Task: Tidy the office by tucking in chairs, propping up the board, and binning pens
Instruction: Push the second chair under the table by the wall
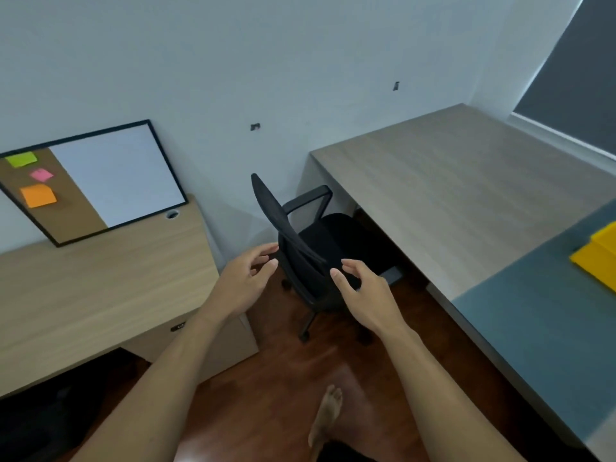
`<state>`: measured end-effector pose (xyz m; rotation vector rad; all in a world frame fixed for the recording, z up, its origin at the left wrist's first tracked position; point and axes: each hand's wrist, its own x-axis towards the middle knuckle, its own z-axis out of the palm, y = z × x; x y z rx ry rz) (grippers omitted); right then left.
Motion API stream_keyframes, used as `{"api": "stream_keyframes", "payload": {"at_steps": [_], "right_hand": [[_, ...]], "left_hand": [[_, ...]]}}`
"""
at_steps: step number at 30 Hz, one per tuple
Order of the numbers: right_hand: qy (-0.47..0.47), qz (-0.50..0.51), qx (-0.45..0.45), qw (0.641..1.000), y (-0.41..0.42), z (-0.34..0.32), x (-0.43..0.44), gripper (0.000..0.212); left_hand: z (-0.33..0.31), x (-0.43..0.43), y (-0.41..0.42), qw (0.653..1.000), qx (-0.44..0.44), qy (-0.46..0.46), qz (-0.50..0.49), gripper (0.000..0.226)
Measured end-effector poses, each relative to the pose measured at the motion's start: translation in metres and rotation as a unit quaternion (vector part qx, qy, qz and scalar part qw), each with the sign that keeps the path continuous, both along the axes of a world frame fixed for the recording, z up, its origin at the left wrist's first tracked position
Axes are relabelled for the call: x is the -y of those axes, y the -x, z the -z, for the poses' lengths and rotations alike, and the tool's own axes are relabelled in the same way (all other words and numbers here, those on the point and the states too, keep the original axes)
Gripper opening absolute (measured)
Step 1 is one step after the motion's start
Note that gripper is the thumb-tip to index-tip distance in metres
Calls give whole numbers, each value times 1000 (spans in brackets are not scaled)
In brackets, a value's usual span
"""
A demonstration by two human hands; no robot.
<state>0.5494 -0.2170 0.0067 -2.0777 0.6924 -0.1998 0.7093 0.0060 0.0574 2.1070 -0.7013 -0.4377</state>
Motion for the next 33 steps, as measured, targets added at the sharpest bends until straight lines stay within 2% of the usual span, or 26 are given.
{"api": "stream_keyframes", "payload": {"at_steps": [8,11,14,17,21,26,33], "right_hand": [[14,-44,-38,998,-133,8,50,71],[17,-72,-61,995,-166,16,61,76],[11,-86,-86,992,-193,21,64,79],[18,-101,-117,988,-218,33,62,84],[31,-101,-183,977,-247,54,53,105],[57,-80,-246,964,-280,77,36,105],[-40,-35,-323,945,-320,93,27,102]], "left_hand": [[-4,54,-134,998,39,-46,-6,42],[6,69,-178,992,70,-94,40,45],[15,84,-218,973,106,-163,127,51],[29,99,-257,933,134,-243,229,68],[60,124,-303,857,210,-334,331,83],[89,160,-344,786,228,-395,418,85],[120,194,-397,693,252,-418,531,81]]}}
